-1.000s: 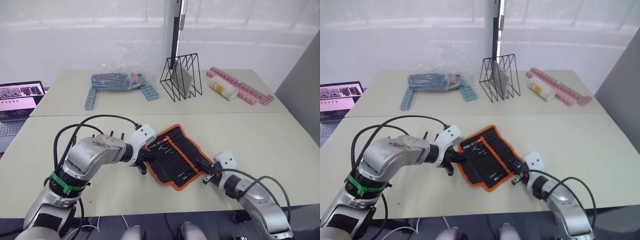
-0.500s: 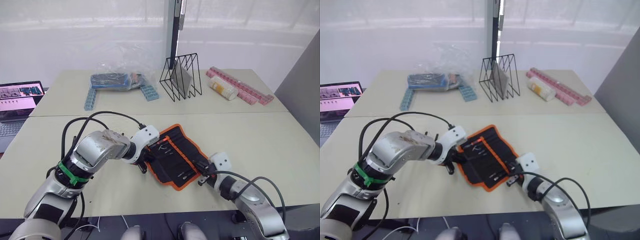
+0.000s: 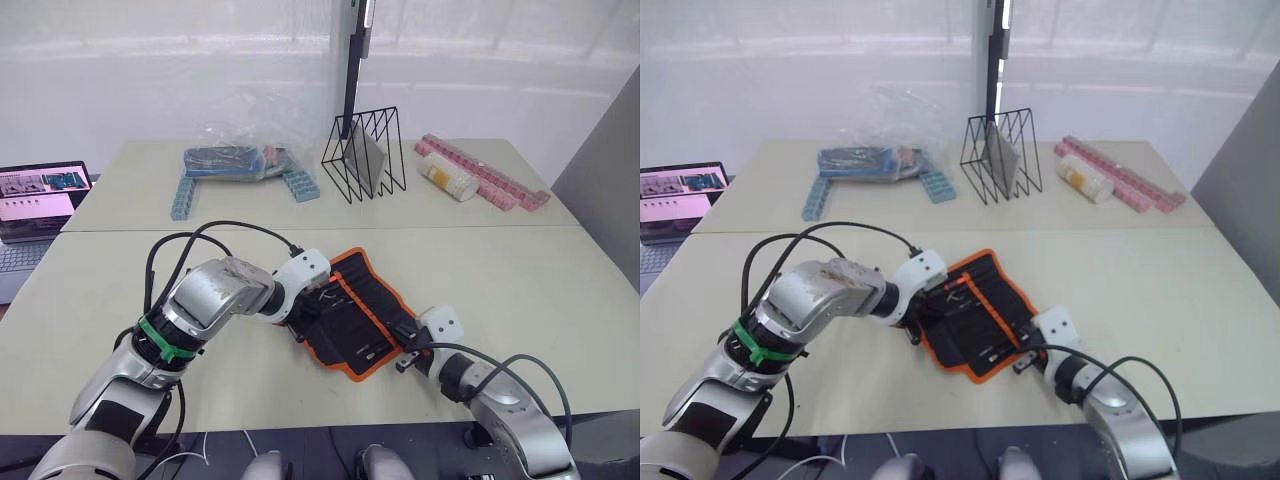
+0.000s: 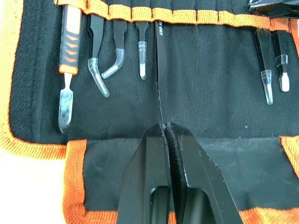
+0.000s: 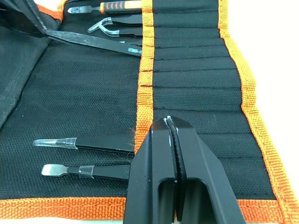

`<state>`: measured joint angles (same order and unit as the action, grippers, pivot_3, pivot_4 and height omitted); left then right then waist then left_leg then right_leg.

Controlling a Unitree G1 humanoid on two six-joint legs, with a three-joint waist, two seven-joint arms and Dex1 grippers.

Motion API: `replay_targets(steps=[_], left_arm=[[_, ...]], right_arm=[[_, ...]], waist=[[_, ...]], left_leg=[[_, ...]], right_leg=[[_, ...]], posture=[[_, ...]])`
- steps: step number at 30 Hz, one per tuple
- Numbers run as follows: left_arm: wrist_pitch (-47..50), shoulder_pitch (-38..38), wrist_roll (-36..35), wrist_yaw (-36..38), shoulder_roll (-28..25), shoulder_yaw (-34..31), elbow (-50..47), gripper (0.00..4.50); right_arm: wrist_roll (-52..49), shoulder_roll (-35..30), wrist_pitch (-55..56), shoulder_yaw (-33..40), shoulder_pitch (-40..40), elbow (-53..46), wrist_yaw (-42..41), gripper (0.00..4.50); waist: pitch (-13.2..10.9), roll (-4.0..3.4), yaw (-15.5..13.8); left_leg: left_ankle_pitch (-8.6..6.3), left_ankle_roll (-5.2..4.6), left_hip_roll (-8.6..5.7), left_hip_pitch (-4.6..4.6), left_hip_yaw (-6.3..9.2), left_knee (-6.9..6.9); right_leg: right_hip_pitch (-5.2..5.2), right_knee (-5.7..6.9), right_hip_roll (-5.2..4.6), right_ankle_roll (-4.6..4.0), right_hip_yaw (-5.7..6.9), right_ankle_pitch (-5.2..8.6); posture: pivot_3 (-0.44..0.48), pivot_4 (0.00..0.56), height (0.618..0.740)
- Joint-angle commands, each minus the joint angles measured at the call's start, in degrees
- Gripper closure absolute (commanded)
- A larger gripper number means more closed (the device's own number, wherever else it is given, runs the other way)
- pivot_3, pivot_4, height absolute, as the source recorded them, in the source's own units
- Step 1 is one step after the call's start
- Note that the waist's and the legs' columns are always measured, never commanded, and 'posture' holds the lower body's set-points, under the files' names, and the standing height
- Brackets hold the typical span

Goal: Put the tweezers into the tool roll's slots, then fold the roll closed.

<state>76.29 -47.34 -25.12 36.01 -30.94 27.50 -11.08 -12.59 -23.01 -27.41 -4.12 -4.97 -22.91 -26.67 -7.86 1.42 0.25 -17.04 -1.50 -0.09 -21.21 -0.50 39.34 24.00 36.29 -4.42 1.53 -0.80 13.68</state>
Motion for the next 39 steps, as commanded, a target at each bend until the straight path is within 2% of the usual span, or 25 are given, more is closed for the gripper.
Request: replay_targets(steps=[1, 12, 20, 24, 34, 39], left_arm=[[-2.7, -1.7, 1.8, 0.2, 1.5, 1.0, 0.9, 4.50], [-9.9, -4.3, 7.0, 1.2, 6.8, 3.1, 9.4, 4.50], [-19.1, -5.2, 12.9, 1.7, 11.5, 5.3, 18.7, 4.50], [-22.5, -4.9, 14.5, 1.7, 14.0, 4.4, 22.3, 4.50], [-27.9, -4.2, 18.8, 3.8, 14.5, 4.4, 23.9, 4.50], [-27.0, -4.0, 19.3, 5.5, 12.3, 3.2, 21.0, 2.88]], right_arm=[[0.3, -0.3, -2.6, -3.3, -2.0, 1.3, -1.1, 4.47], [0.6, 0.0, -2.6, -3.7, -2.5, 1.0, -1.1, 4.47], [1.2, 0.5, -2.5, -4.4, -3.3, 0.6, -0.7, 4.47], [1.5, 0.6, -2.1, -4.7, -4.3, 0.3, -0.5, 4.47], [1.8, 0.6, -2.1, -4.7, -5.7, -0.3, -0.1, 4.47], [2.1, 0.7, -2.5, -4.6, -5.2, 0.3, 0.3, 4.50]], waist=[[0.0, 0.00, 0.0], [0.0, 0.03, -0.1], [0.0, 0.03, -0.2], [0.1, 0.05, -0.4], [0.1, 0.07, -0.7], [0.1, 0.06, -0.3]], left_leg=[[0.00, 0.00, 0.00, 0.00, 0.00, 0.00], [-0.02, -0.03, -0.02, 0.00, 0.00, 0.05], [-0.05, -0.09, -0.02, -0.03, -0.01, 0.21], [-0.10, -0.17, 0.00, -0.09, 0.00, 0.44], [-0.12, -0.20, 0.00, 0.09, 0.06, 0.51], [-0.12, -0.21, 0.02, 0.08, 0.09, 0.50]], right_leg=[[0.00, 0.00, 0.00, 0.00, 0.00, 0.00], [-0.01, 0.01, 0.02, 0.00, 0.01, 0.00], [-0.04, 0.02, 0.06, 0.00, 0.02, 0.00], [-0.09, 0.09, 0.06, 0.01, 0.04, 0.01], [-0.42, 0.01, 0.05, 0.04, 0.06, 0.02], [-0.40, 0.02, 0.09, 0.04, 0.08, 0.02]], posture=[[0.000, 0.150, 0.724], [0.000, 0.150, 0.724], [0.000, 0.150, 0.724], [0.000, 0.150, 0.724], [0.000, 0.150, 0.724], [0.000, 0.150, 0.724]])
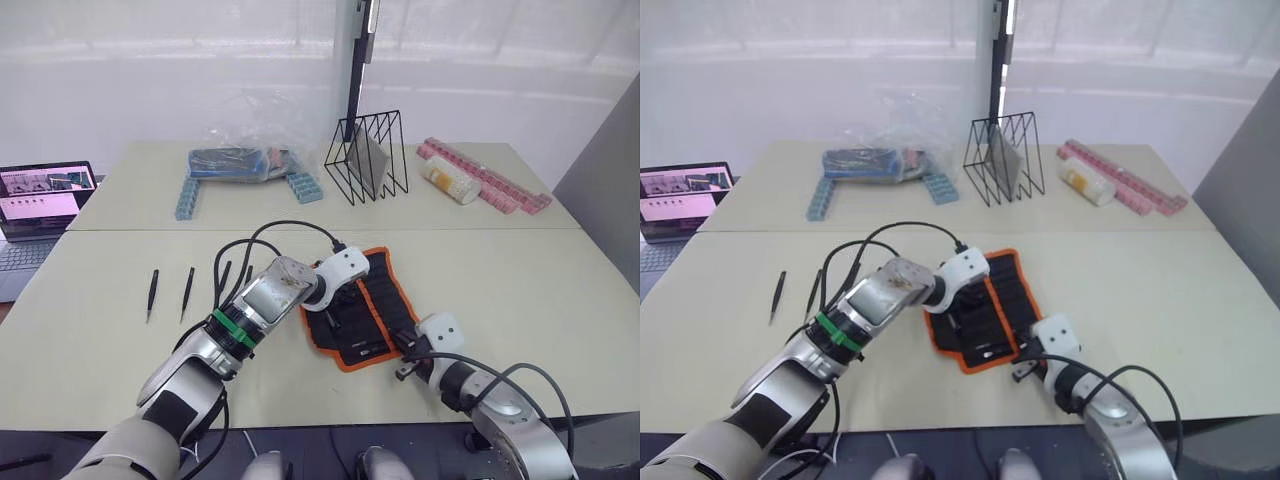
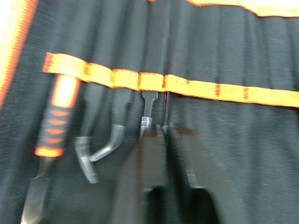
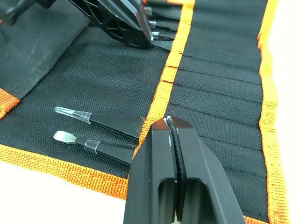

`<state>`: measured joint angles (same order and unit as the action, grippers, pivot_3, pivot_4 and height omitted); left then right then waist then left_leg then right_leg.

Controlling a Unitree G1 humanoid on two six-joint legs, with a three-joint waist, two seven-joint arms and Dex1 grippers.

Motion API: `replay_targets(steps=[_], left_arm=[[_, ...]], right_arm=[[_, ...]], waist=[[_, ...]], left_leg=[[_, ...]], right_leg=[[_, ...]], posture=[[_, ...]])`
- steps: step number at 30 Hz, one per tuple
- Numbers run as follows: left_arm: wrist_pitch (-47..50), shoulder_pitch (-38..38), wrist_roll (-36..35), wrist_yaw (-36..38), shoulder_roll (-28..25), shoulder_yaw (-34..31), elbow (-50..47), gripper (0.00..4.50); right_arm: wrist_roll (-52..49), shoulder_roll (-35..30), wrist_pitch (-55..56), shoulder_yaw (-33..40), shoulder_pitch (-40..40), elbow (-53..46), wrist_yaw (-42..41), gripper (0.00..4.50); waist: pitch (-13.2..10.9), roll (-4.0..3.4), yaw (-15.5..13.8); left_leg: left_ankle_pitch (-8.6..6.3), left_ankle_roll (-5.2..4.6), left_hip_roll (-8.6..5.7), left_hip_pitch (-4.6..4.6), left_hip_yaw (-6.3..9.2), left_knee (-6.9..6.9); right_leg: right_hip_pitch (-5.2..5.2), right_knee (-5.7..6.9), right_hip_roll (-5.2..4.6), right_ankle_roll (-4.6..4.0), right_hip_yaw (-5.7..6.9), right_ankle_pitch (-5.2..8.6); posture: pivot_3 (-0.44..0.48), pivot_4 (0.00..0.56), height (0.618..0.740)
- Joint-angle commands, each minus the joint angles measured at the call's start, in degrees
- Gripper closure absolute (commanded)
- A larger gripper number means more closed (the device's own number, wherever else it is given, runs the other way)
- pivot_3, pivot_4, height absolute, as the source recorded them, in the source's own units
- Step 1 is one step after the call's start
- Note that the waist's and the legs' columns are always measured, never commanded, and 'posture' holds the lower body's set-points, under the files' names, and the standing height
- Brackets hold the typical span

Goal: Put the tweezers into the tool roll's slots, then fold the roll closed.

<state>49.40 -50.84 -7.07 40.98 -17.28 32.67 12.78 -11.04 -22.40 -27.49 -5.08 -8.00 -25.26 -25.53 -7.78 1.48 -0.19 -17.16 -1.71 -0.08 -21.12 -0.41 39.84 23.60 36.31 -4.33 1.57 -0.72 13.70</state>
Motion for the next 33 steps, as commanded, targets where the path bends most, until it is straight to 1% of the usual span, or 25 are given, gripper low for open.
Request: replay_targets(steps=[1, 4, 7, 9, 10, 13, 16, 17, 21, 22, 25, 28, 31, 33], left_arm=[[0.0, -0.4, 1.3, 0.9, -1.6, -2.1, -3.3, 2.57], [2.0, -0.2, 0.5, 2.9, -4.8, -3.3, -8.2, 1.54], [4.3, 0.7, -1.4, 4.8, -8.8, -6.1, -13.6, 0.54], [4.7, 2.1, -2.2, 5.7, -11.6, -8.6, -16.6, 0.03], [4.8, 3.1, -2.9, 6.1, -12.9, -10.3, -18.1, 0.03], [5.0, 8.0, -6.8, 6.2, -16.0, -19.1, -22.9, 0.03], [-0.3, 16.3, -8.8, 4.7, -17.9, -28.0, -27.4, 0.03], [-2.0, 18.6, -9.1, 4.3, -18.2, -29.9, -28.5, 0.03], [-7.7, 35.9, -11.3, 4.3, -20.6, -42.5, -34.2, 0.03], [-8.3, 38.8, -12.2, 4.5, -20.8, -44.7, -35.0, 0.03], [-12.2, 49.5, -13.8, 4.2, -20.0, -53.2, -36.6, 0.03], [-15.1, 59.3, -17.0, 3.5, -16.9, -63.0, -37.8, 0.03], [-17.7, 66.7, -18.5, 2.2, -13.9, -69.1, -39.3, 0.03], [-19.7, 71.5, -18.9, 1.2, -11.5, -72.4, -39.9, 0.03]], right_arm=[[0.6, 0.1, -2.4, -3.6, -2.1, 2.7, -0.7, 4.50], [1.1, 0.2, -2.9, -3.4, -1.3, 3.6, -0.1, 4.50], [1.3, 0.2, -3.1, -3.6, -0.7, 4.1, 0.2, 4.50], [1.4, 0.1, -3.2, -3.6, -0.5, 4.2, 0.3, 4.50], [1.5, 0.0, -3.2, -3.6, -0.5, 4.3, 0.3, 4.50], [1.6, -0.2, -3.2, -3.4, -0.3, 4.5, 0.3, 4.50], [1.6, -0.6, -2.8, -3.1, -0.6, 4.5, 0.0, 4.50], [1.5, -0.8, -2.7, -2.9, -0.7, 4.5, -0.1, 4.50], [1.1, -2.1, -2.0, -1.9, -1.1, 4.6, -1.2, 4.50], [1.0, -2.4, -1.7, -1.7, -1.1, 4.7, -1.5, 4.50], [0.9, -3.8, 0.2, -0.5, -2.0, 5.4, -2.8, 4.50], [-0.6, -5.0, 2.4, 1.8, -2.4, 7.0, -4.9, 4.50], [-1.5, -6.0, 4.1, 3.3, -2.9, 8.7, -6.8, 4.50], [-1.8, -6.7, 5.1, 3.8, -3.1, 9.9, -8.0, 4.50]], waist=[[0.0, 0.00, 0.2], [0.0, 0.00, 0.7], [0.0, -0.01, 0.9], [0.0, -0.01, 1.0], [0.0, -0.01, 1.0], [0.0, -0.01, 1.1], [0.0, -0.01, 1.0], [0.0, 0.00, 0.9], [0.1, 0.04, 0.9], [0.1, 0.04, 0.9], [0.1, 0.19, 0.2], [0.2, 0.26, -0.4], [0.2, 0.19, -0.7], [0.1, 0.13, -1.0]], left_leg=[[0.00, 0.00, 0.00, 0.00, 0.00, 0.00], [0.00, 0.00, 0.02, -0.02, 0.01, -0.01], [0.00, 0.00, 0.05, -0.02, 0.04, -0.04], [0.00, 0.00, 0.09, -0.01, 0.04, -0.04], [0.00, 0.00, 0.10, -0.01, 0.04, -0.03], [0.00, 0.00, 0.13, 0.01, 0.04, -0.02], [0.00, 0.00, 0.15, 0.03, 0.03, -0.02], [0.00, 0.00, 0.15, 0.03, 0.04, -0.02], [-0.01, 0.01, 0.16, 0.04, 0.02, -0.03], [-0.01, 0.01, 0.16, 0.04, 0.02, -0.05], [-0.02, 0.02, 0.20, -0.02, 0.04, -0.06], [-0.03, 0.02, 0.16, 0.01, 0.03, -0.07], [-0.03, 0.02, 0.16, 0.07, 0.17, -0.08], [-0.05, 0.02, 0.13, 0.29, 0.34, -0.09]], right_leg=[[0.01, 0.00, 0.01, 0.00, 0.00, 0.00], [0.04, 0.01, 0.02, 0.00, -0.01, 0.00], [0.10, 0.07, 0.03, -0.02, -0.01, 0.01], [0.10, 0.08, 0.01, -0.02, -0.02, 0.01], [0.10, 0.09, 0.00, -0.02, -0.02, 0.01], [0.10, 0.15, -0.02, -0.02, -0.04, 0.02], [0.15, 0.27, -0.05, -0.01, -0.06, 0.03], [0.16, 0.31, -0.07, -0.01, -0.05, 0.04], [0.19, 0.33, -0.13, -0.01, -0.09, 0.04], [0.20, 0.32, -0.15, -0.01, -0.09, 0.04], [0.29, 0.32, -0.22, -0.03, -0.03, 0.04], [0.21, 0.24, -0.45, -0.03, 0.02, 0.05], [0.05, -0.10, -0.86, -0.05, 0.10, 0.04], [-0.24, -0.29, -0.93, -0.05, 0.26, 0.04]], posture=[[0.000, 0.150, 0.724], [0.000, 0.150, 0.724], [0.000, 0.150, 0.724], [0.000, 0.150, 0.724], [0.000, 0.150, 0.724], [0.000, 0.150, 0.724], [0.000, 0.150, 0.724], [0.000, 0.150, 0.724], [0.000, 0.150, 0.724], [0.000, 0.150, 0.724], [0.000, 0.150, 0.724], [0.000, 0.150, 0.724], [0.000, 0.150, 0.724], [0.000, 0.150, 0.724]])
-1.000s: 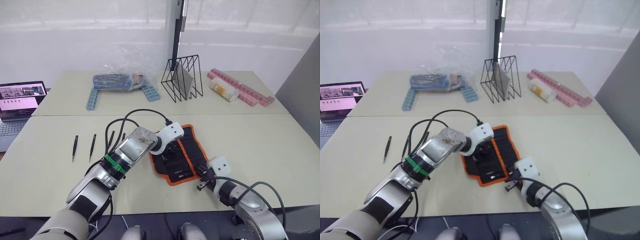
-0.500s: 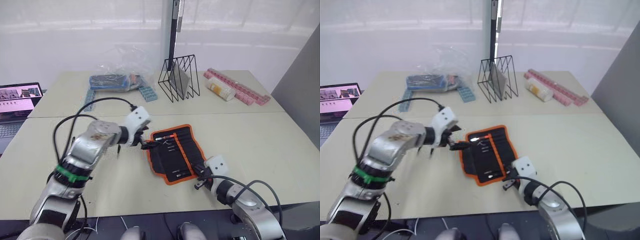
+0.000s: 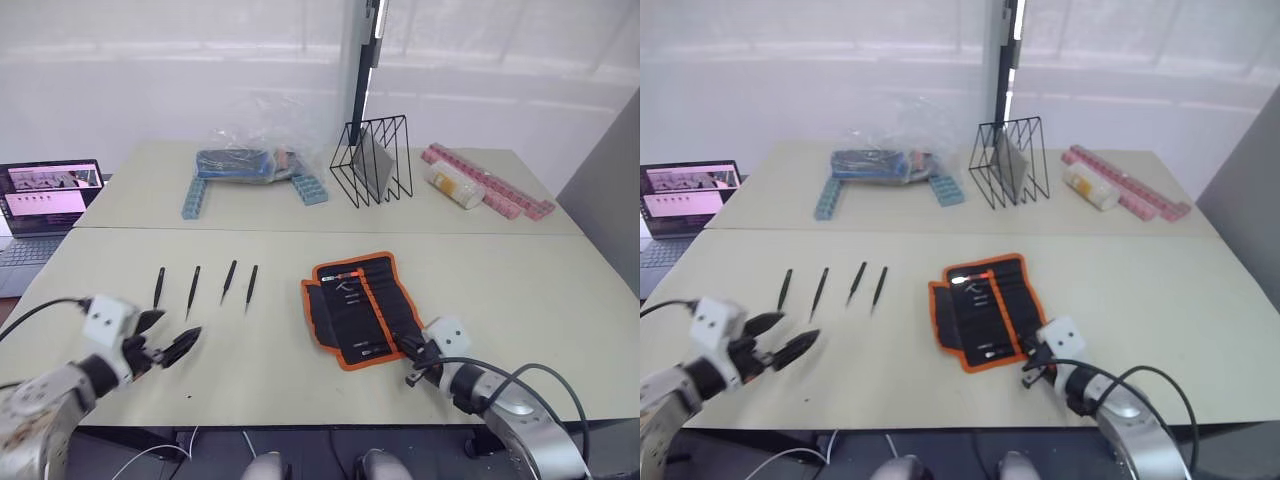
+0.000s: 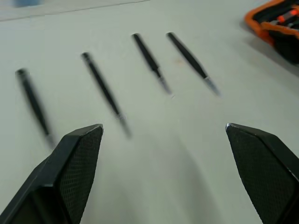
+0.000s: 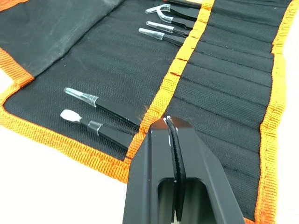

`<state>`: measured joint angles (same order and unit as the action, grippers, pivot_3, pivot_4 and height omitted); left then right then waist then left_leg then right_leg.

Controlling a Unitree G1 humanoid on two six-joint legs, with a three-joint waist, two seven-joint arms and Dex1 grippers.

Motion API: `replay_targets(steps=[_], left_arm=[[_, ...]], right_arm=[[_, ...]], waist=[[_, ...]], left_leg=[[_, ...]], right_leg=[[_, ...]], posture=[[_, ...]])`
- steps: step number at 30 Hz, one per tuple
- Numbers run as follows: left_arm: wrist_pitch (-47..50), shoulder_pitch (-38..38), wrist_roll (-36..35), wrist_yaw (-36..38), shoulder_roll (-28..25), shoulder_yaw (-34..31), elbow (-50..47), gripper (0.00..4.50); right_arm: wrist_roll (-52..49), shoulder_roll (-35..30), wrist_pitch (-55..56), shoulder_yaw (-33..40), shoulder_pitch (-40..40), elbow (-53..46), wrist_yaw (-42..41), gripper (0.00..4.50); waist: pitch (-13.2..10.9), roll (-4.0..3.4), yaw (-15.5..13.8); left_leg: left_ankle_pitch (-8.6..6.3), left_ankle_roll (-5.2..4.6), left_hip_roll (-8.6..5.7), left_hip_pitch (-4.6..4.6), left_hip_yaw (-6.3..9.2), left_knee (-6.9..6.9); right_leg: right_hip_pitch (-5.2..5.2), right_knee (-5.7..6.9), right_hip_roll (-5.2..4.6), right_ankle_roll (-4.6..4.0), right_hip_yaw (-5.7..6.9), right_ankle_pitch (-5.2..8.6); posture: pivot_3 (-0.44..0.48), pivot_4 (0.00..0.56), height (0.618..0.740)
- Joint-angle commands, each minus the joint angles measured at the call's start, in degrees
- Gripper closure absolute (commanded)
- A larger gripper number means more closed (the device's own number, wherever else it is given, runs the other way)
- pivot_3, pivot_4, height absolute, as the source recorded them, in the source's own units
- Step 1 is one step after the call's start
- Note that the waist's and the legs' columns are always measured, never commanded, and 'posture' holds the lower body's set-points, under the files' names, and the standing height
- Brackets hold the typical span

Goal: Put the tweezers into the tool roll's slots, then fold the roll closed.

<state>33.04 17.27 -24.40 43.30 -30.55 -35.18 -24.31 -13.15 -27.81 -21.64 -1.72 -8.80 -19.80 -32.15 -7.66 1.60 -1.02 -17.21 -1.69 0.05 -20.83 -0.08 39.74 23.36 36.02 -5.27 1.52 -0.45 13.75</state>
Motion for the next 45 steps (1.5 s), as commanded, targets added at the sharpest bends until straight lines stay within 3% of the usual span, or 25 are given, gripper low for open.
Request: replay_targets(steps=[1, 8, 13, 25, 39, 45], left_arm=[[-4.3, 5.6, -1.4, -1.7, 2.8, -5.6, -3.0, 0.03], [-8.4, 15.7, -2.3, -11.1, 15.0, -9.6, -6.6, 0.03], [-8.5, 17.8, -3.8, -15.5, 18.6, -9.0, -9.9, 0.03], [-3.8, 10.6, -4.0, -20.1, 11.9, -4.7, -7.6, 0.03], [1.6, -5.3, 1.4, -24.4, 3.8, 5.3, 5.9, 0.03], [4.3, -11.3, 4.8, -25.4, 0.2, 9.9, 11.8, 0.03]], right_arm=[[0.3, -1.6, -0.3, 0.6, -2.3, 4.9, -1.9, 4.50], [-0.7, -2.6, 1.8, 2.5, -1.2, 8.6, -4.4, 4.50], [-0.9, -2.8, 2.3, 2.7, -0.5, 9.6, -5.5, 4.50], [-0.9, -0.7, 3.2, 2.2, 1.1, 11.2, -4.9, 4.50], [-0.8, 2.8, 2.3, 1.2, 2.1, 10.0, -1.6, 4.50], [-1.1, 3.2, 1.7, 0.7, 2.5, 9.3, -1.1, 4.50]], waist=[[0.1, 0.09, -0.1], [0.2, 0.39, -0.2], [0.3, 0.51, -0.3], [0.3, 0.51, 0.1], [0.3, 0.49, 0.4], [0.3, 0.46, 0.3]], left_leg=[[-0.02, -0.03, 0.00, 0.15, 0.02, -0.03], [-0.12, -0.10, 0.01, 0.32, 0.00, -0.04], [-0.12, -0.11, 0.01, 0.33, 0.00, -0.03], [-0.12, -0.12, 0.02, 0.56, -0.03, -0.05], [-0.18, -0.01, 0.18, 0.56, -0.01, -0.18], [-0.08, 0.19, 0.07, 0.53, -0.07, -0.82]], right_leg=[[-0.21, -0.07, -0.06, 0.00, 0.01, 0.01], [-0.42, -0.23, -0.17, 0.00, 0.00, 0.07], [-0.46, -0.25, -0.13, -0.03, 0.00, 0.15], [-0.69, -0.24, -0.02, -0.28, 0.25, 0.39], [-0.51, -0.20, -0.04, -0.08, 0.19, 0.21], [-0.27, -0.20, -0.15, -0.12, -0.13, 0.20]], posture=[[0.000, 0.150, 0.724], [0.000, 0.150, 0.724], [0.000, 0.150, 0.724], [0.000, 0.150, 0.724], [0.000, 0.150, 0.724], [0.000, 0.150, 0.724]])
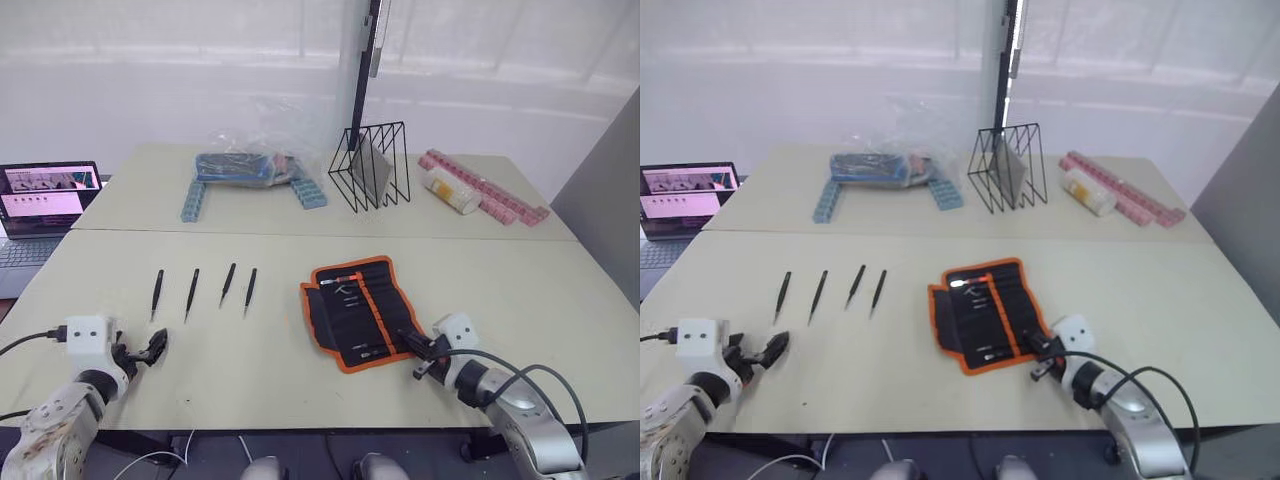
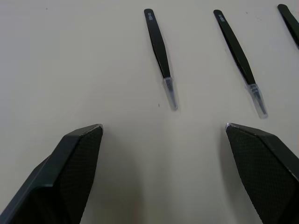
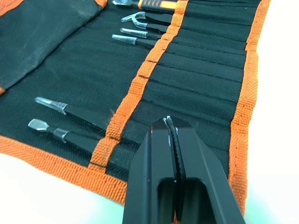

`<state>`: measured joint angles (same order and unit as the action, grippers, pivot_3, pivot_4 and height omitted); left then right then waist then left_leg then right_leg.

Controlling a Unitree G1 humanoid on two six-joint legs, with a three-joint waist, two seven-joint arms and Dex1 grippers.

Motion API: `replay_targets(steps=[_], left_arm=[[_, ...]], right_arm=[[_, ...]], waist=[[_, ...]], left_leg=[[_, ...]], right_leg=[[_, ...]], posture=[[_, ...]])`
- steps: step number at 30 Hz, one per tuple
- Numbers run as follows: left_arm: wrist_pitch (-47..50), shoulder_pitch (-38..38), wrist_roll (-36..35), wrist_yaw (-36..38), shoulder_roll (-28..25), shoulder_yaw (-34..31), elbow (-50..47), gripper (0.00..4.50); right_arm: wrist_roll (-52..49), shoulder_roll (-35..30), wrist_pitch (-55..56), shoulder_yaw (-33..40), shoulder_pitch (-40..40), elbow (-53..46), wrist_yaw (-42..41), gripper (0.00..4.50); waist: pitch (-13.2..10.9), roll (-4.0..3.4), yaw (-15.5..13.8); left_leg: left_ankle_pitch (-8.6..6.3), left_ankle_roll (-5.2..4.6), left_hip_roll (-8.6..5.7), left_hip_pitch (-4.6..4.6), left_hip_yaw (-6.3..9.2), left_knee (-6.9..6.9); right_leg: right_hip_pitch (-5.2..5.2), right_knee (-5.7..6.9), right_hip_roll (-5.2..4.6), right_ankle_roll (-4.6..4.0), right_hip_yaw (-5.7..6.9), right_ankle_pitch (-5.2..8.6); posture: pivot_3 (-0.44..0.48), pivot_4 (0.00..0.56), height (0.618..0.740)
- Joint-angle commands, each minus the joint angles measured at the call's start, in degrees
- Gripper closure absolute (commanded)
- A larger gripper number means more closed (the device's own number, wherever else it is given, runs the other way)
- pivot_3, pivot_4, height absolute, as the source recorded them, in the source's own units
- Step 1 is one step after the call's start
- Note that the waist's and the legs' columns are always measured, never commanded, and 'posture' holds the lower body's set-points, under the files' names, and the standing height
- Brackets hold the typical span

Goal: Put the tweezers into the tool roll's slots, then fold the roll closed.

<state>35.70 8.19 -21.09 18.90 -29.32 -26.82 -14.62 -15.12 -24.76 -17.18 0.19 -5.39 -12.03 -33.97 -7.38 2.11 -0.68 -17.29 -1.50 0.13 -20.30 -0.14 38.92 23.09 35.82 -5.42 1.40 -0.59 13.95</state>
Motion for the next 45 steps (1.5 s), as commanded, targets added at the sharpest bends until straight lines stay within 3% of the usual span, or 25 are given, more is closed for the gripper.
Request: replay_targets(steps=[1, 11, 14, 25, 37, 45], left_arm=[[1.8, -3.2, 2.1, -1.3, -1.3, 2.1, 3.3, 0.03], [0.1, -9.3, 5.0, -1.5, -0.5, 6.3, 11.5, 0.03], [-0.9, -10.5, 5.3, -1.2, -0.5, 6.7, 13.6, 0.81], [-4.3, -15.3, 6.2, -1.3, 0.1, 7.7, 20.9, 4.48], [-6.3, -14.3, 6.2, -2.1, 0.2, 6.2, 19.6, 4.48], [-7.4, -15.6, 5.2, 4.5, -7.4, 7.2, 10.6, 4.48]], right_arm=[[0.8, 0.2, -2.9, -1.2, -0.8, 1.4, 0.8, 4.50], [0.7, 0.4, -4.7, -1.8, -0.9, -0.6, 1.6, 4.50], [0.6, 0.4, -5.3, -2.0, -1.1, -1.4, 1.8, 4.50], [0.5, 0.0, -6.9, -1.9, -1.7, -3.4, 2.0, 4.50], [0.7, 0.0, -8.0, -2.2, -2.0, -5.0, 2.2, 4.50], [1.1, -0.5, -8.9, -3.0, -1.9, -5.5, 2.3, 4.50]], waist=[[0.0, -0.11, 0.0], [0.2, -0.65, -0.2], [0.2, -0.75, -0.2], [0.3, -0.99, -0.1], [0.3, -1.19, 0.0], [-0.2, -0.51, 0.3]], left_leg=[[0.02, 0.03, 0.01, 0.00, 0.01, -0.04], [0.04, 0.05, 0.04, 0.08, 0.03, -0.07], [0.04, 0.06, 0.04, 0.08, 0.04, -0.07], [0.05, 0.05, 0.04, 0.03, 0.03, -0.12], [0.05, 0.05, 0.04, 0.02, 0.03, -0.15], [0.05, 0.06, 0.17, -0.22, 0.05, -0.21]], right_leg=[[0.00, 0.01, 0.01, -0.03, 0.00, 0.01], [0.01, 0.03, -0.11, -0.07, -0.03, 0.03], [0.01, 0.03, -0.11, -0.06, -0.03, 0.03], [-0.04, 0.05, -0.05, -0.06, -0.04, 0.03], [-0.03, 0.04, -0.03, -0.05, -0.04, 0.04], [0.21, 0.01, 0.09, -0.15, -0.02, 0.07]], posture=[[0.000, 0.150, 0.724], [0.000, 0.150, 0.724], [0.000, 0.150, 0.724], [0.000, 0.150, 0.724], [0.000, 0.150, 0.724], [0.000, 0.150, 0.724]])
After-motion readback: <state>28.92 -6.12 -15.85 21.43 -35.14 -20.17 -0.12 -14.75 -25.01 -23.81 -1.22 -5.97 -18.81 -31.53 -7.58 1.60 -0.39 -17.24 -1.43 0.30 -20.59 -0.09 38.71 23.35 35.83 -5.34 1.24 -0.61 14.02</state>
